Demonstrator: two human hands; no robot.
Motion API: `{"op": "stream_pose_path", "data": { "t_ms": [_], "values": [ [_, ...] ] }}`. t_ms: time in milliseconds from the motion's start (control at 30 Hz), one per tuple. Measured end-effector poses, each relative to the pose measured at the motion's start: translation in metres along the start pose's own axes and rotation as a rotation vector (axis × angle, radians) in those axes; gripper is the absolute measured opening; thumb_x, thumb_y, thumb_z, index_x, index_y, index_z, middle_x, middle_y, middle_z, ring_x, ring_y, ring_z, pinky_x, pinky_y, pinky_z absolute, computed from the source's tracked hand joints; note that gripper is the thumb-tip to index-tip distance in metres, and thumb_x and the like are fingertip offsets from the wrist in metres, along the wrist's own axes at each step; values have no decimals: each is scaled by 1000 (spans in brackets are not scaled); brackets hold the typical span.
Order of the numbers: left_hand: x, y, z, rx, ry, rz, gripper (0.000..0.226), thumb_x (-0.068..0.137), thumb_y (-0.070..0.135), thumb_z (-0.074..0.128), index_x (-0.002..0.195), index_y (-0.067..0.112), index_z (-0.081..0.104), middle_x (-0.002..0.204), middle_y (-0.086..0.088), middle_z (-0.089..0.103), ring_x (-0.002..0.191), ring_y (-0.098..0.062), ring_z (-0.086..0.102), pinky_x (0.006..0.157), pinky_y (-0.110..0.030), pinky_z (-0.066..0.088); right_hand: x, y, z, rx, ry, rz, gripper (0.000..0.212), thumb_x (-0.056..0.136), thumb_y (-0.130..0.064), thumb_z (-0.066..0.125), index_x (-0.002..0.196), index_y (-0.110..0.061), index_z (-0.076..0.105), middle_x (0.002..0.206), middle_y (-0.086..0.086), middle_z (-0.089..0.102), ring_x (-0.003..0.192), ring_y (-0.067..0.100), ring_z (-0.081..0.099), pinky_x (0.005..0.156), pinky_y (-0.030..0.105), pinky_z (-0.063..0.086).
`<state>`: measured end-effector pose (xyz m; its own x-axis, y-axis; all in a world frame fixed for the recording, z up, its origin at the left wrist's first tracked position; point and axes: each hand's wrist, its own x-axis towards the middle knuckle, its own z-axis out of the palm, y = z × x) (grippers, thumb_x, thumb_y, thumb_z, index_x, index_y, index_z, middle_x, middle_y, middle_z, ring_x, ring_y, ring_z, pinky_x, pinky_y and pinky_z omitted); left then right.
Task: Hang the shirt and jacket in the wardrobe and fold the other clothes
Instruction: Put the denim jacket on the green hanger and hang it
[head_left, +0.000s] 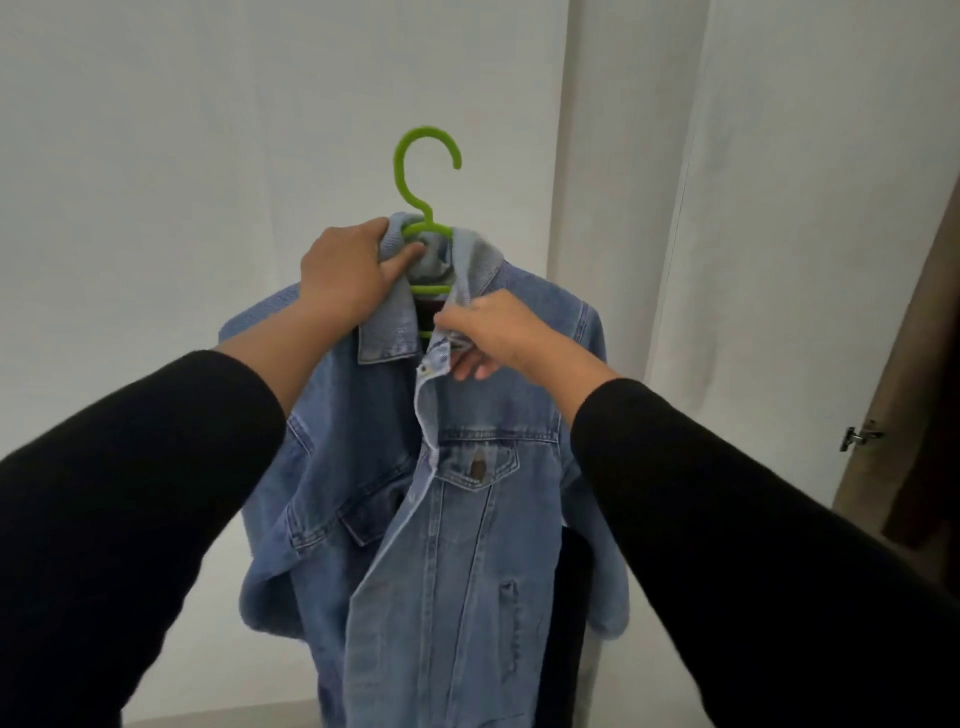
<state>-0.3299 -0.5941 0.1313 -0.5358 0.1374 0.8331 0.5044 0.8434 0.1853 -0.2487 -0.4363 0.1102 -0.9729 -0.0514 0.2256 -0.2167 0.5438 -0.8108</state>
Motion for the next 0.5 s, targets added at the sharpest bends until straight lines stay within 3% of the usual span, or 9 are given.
{"op": "stream_pose_path", "data": {
  "t_ms": [67, 167, 233, 300, 333, 433, 500],
  "values": [
    [-2, 3, -8, -65, 18, 10, 48, 90, 55, 47, 121, 21, 61, 99, -15, 68, 95, -35, 60, 69, -34, 43, -3, 2, -1, -207, 42, -77, 49, 86, -56, 56, 78, -9, 64, 60, 1, 67, 54, 13, 59, 56, 26, 46],
    [-6, 2, -20, -158, 41, 32, 41, 93, 49, 48, 119, 21, 62, 102, -14, 69, 96, -34, 61, 72, -33, 42, -4, 7, -9, -386, 600, -354, 56, 81, -67, 53, 66, -12, 54, 66, -1, 54, 64, 13, 51, 59, 31, 41],
    [-10, 1, -27, -196, 49, 40, 37, 94, 45, 48, 119, 23, 62, 102, -12, 69, 96, -32, 61, 74, -33, 43, -6, 6, -17, -536, 835, -407, 50, 81, -66, 53, 87, -16, 56, 93, 0, 54, 90, 18, 50, 75, 33, 41],
    [-15, 1, -32, -221, 41, 50, 34, 94, 42, 49, 119, 23, 62, 101, -11, 70, 95, -30, 61, 73, -32, 43, -9, 4, -24, -701, 811, -315, 57, 81, -69, 49, 110, -21, 53, 111, 0, 53, 106, 21, 46, 84, 35, 33],
    [-18, 1, -33, -239, 32, 53, 34, 95, 41, 49, 119, 22, 62, 100, -10, 70, 94, -30, 62, 73, -32, 43, -10, 4, -27, -741, 740, -274, 59, 81, -70, 47, 115, -22, 52, 111, 0, 55, 108, 22, 47, 84, 36, 32],
    [-29, 0, -36, -264, -9, 48, 33, 95, 39, 49, 116, 17, 63, 97, -11, 69, 90, -29, 61, 72, -31, 41, -17, 4, -30, -646, 457, -256, 47, 88, -65, 43, 97, -19, 49, 88, 1, 57, 93, 27, 56, 71, 33, 33],
    [-34, 0, -40, -251, -75, 52, 31, 96, 36, 48, 106, 10, 62, 91, -13, 66, 83, -28, 58, 68, -30, 36, -24, 6, -28, -587, 406, -273, 42, 89, -61, 44, 85, -19, 43, 81, -1, 53, 86, 28, 56, 65, 30, 33]
  ]
}}
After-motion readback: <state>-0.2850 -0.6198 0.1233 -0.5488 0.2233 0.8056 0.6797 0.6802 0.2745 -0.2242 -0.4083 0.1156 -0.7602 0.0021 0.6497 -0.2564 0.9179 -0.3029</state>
